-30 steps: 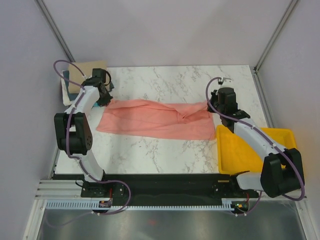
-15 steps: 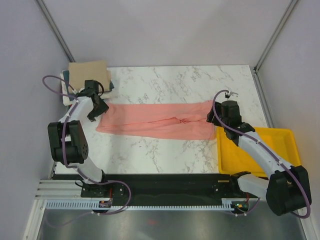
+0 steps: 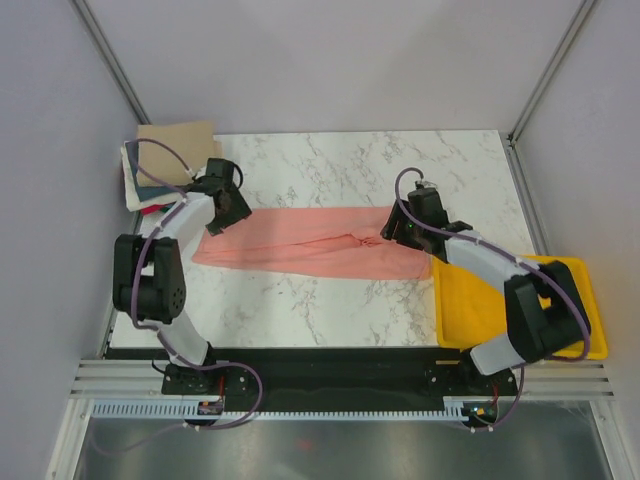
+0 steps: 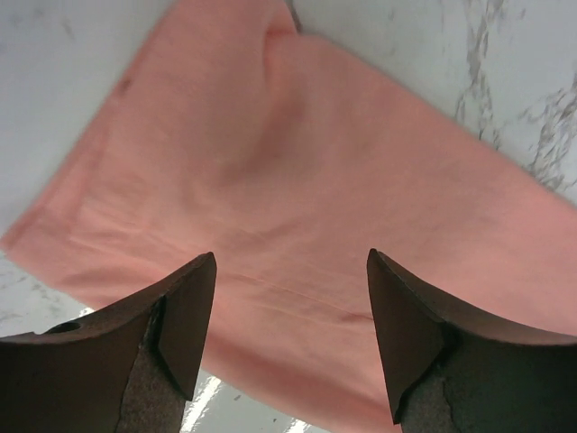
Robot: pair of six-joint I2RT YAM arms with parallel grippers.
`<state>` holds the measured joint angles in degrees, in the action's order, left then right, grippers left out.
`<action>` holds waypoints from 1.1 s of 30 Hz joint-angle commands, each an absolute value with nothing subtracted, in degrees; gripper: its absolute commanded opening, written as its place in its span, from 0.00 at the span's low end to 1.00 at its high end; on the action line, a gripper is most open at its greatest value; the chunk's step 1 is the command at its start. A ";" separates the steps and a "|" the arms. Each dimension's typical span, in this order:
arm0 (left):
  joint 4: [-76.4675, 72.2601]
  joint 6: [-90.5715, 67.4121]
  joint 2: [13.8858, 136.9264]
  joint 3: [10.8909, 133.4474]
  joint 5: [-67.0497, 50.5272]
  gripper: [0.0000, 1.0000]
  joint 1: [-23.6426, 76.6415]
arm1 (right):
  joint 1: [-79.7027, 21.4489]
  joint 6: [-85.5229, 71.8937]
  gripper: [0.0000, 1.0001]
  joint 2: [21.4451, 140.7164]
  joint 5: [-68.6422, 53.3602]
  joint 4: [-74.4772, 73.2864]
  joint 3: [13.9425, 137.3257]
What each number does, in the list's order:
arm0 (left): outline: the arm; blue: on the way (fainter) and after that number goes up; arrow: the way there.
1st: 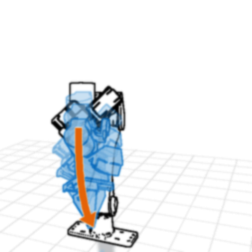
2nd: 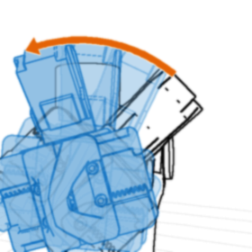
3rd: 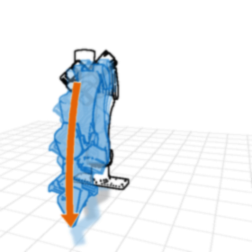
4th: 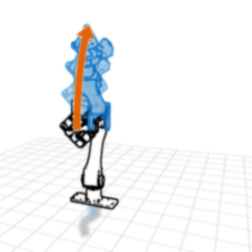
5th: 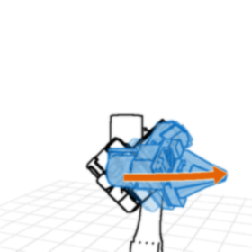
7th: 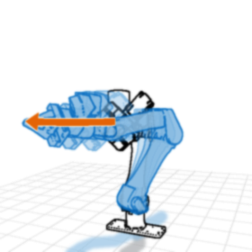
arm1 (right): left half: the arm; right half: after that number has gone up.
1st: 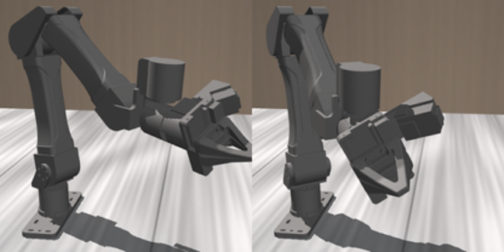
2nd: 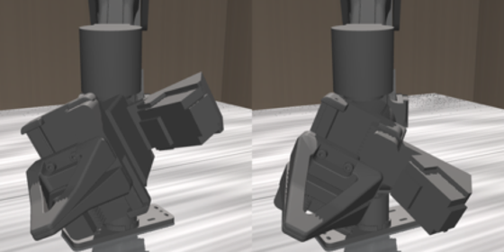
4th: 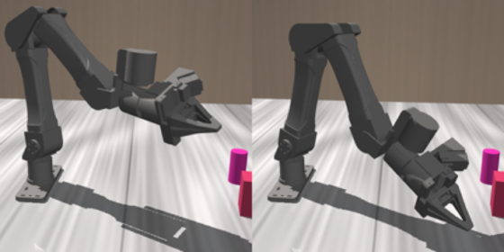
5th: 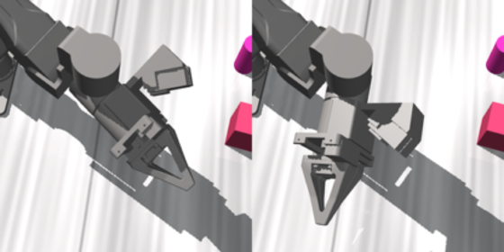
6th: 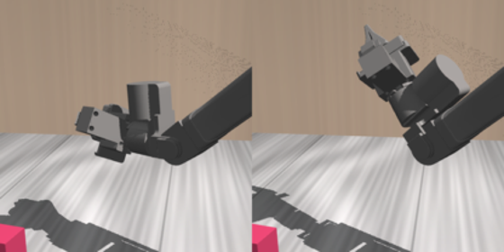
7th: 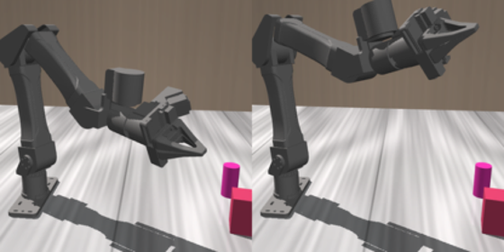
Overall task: Fold and stack the t-shirts
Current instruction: Fold the tshirt
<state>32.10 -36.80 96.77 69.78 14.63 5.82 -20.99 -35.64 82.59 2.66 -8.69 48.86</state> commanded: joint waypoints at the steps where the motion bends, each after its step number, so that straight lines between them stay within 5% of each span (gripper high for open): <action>1: 30.50 -35.16 101.59 70.93 13.01 0.75 8.17 | -21.18 -40.69 0.65 90.77 0.17 -10.46 51.76; 12: 30.15 -36.38 106.88 67.33 5.11 0.68 13.88 | -11.16 -34.89 0.65 117.21 -2.73 -19.41 73.63; 19: 24.97 -42.18 100.04 55.49 -6.66 0.68 21.96 | -12.13 -34.19 0.64 138.40 -3.60 -28.29 112.41; 25: 23.03 -52.19 95.19 53.26 -11.25 0.68 38.91 | -15.82 -34.26 0.62 159.06 -13.88 -26.03 141.11; 33: 20.39 -60.21 94.59 57.91 -14.33 0.69 57.47 | -19.51 -34.72 0.62 164.70 -22.23 -4.24 140.70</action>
